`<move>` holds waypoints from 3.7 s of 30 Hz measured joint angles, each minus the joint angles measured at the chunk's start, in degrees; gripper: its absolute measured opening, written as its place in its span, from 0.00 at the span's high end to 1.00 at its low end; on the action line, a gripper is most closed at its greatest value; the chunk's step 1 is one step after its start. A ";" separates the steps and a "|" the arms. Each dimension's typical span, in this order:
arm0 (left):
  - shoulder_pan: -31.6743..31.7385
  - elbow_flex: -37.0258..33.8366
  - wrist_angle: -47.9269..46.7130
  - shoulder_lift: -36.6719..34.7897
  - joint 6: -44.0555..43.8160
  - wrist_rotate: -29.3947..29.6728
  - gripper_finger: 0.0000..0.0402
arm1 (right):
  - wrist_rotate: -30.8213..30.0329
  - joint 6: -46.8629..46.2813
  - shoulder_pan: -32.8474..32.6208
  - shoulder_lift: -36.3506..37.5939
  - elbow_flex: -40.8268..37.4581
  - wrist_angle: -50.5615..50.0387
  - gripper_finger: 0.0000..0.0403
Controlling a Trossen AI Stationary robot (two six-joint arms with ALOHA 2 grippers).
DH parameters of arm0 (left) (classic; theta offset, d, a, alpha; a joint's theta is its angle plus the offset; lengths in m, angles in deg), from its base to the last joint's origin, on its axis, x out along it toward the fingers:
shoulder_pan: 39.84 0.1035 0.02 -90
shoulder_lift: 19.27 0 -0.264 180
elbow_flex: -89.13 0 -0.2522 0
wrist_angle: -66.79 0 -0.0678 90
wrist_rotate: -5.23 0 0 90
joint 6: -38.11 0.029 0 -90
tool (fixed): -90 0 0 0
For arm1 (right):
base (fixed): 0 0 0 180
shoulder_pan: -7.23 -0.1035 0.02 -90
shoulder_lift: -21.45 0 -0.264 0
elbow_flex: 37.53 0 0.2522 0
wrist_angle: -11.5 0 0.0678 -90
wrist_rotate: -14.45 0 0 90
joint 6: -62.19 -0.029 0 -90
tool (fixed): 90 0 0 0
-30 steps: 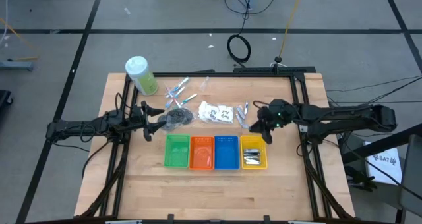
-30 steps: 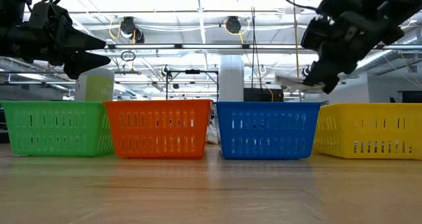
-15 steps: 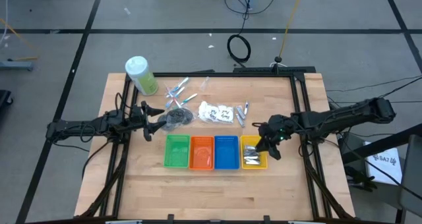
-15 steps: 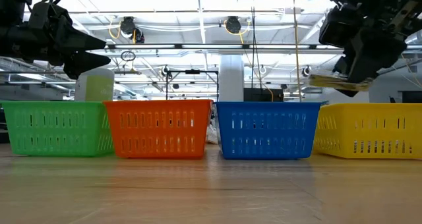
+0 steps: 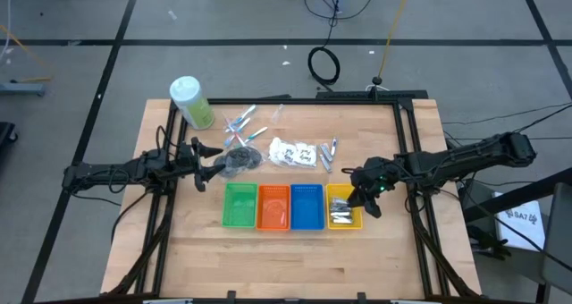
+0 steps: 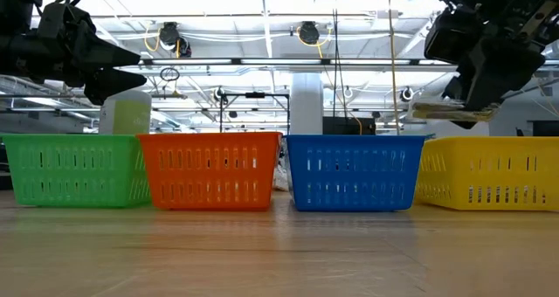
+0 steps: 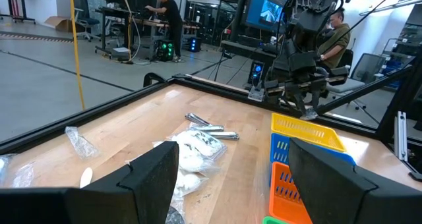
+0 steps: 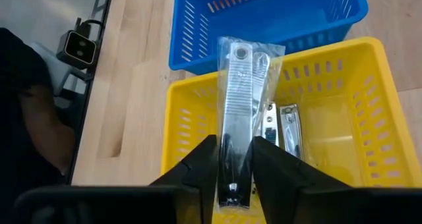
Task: Pick & Place Travel size toiletries
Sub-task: Put the silver nail cutter into the yellow basket
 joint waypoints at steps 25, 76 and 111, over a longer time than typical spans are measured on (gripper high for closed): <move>0.00 0.00 0.00 -0.01 0.00 0.00 0.30 | -15.68 14.44 4.51 0.02 0.00 18.50 0.62; 0.00 0.01 0.01 -0.01 0.00 -0.02 0.30 | -31.48 12.61 33.18 -32.98 12.96 -4.75 0.54; 0.00 -0.02 0.01 -0.01 -0.01 0.00 0.30 | -31.00 10.60 33.64 -31.08 12.90 -13.26 0.64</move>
